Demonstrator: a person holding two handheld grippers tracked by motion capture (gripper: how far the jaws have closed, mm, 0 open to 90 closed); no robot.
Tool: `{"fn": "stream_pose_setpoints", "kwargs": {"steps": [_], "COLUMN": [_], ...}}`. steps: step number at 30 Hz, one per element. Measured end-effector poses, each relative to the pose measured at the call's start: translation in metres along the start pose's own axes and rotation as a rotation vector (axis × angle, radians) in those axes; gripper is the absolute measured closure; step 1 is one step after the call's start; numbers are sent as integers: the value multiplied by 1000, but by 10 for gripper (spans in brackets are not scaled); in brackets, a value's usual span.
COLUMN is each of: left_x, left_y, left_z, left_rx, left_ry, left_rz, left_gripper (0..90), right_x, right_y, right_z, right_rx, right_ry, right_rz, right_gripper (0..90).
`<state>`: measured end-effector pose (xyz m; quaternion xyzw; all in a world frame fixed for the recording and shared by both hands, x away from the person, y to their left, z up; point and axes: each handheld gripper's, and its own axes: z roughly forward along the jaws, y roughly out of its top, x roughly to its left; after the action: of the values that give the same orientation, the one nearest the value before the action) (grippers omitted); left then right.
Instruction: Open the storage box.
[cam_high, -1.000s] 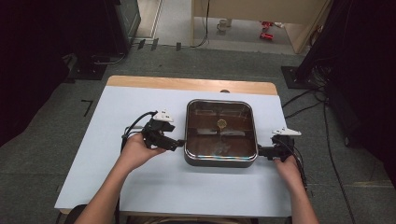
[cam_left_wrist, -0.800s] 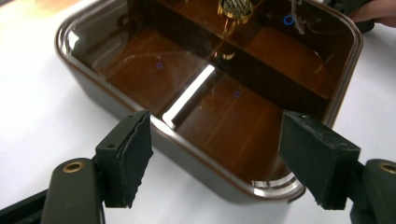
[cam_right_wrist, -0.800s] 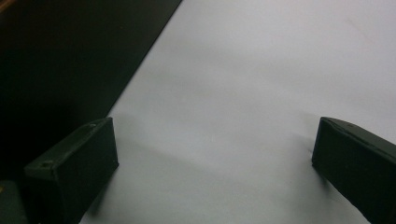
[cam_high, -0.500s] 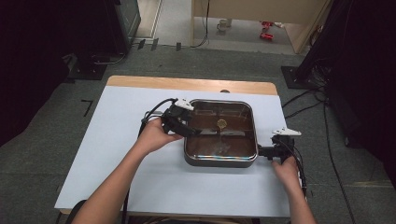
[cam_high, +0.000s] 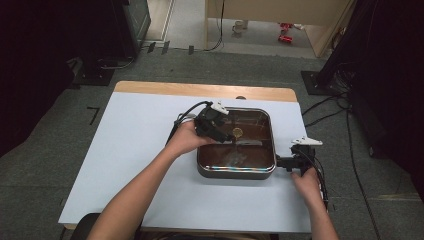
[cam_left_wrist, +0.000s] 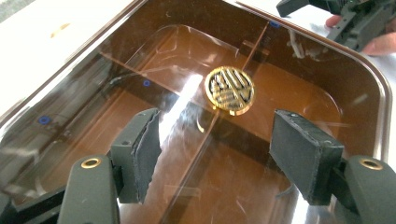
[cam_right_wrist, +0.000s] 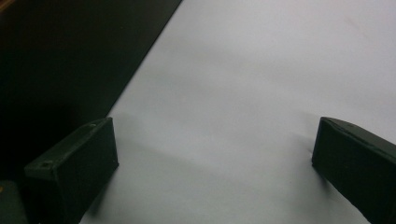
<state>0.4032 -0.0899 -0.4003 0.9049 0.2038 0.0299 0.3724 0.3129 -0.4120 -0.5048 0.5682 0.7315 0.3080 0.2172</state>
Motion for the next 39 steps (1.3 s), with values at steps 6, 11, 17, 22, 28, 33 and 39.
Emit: {"fn": "stream_pose_setpoints", "kwargs": {"steps": [6, 11, 17, 22, 28, 33, 39], "left_x": [-1, 0, -5, -7, -7, -9, -9], "left_y": [7, 6, 7, 9, 13, 17, 26], "left_z": [17, 31, 32, 31, 28, 21, 6], "left_rx": [14, 31, 32, 49, 67, 68, 42], "left_ry": [-11, -25, -46, -34, -26, -14, -12], "left_rz": [-1, 0, 27, 20, 26, 32, 40], "left_gripper": [358, 395, 578, 587, 589, 590, 591], "right_x": [0, 0, 0, 0, 0, 0, 0], "right_y": [0, 0, 0, 0, 0, 0, 0], "right_z": [0, 0, 0, 0, 0, 0, 0], "right_rx": [0, -1, 0, 0, 0, 0, 0], "right_ry": [0, 0, 0, 0, 0, 0, 0], "right_rz": [0, -1, 0, 0, 0, 0, 0], "right_gripper": [0, 0, 0, 0, 0, 0, 0]}}
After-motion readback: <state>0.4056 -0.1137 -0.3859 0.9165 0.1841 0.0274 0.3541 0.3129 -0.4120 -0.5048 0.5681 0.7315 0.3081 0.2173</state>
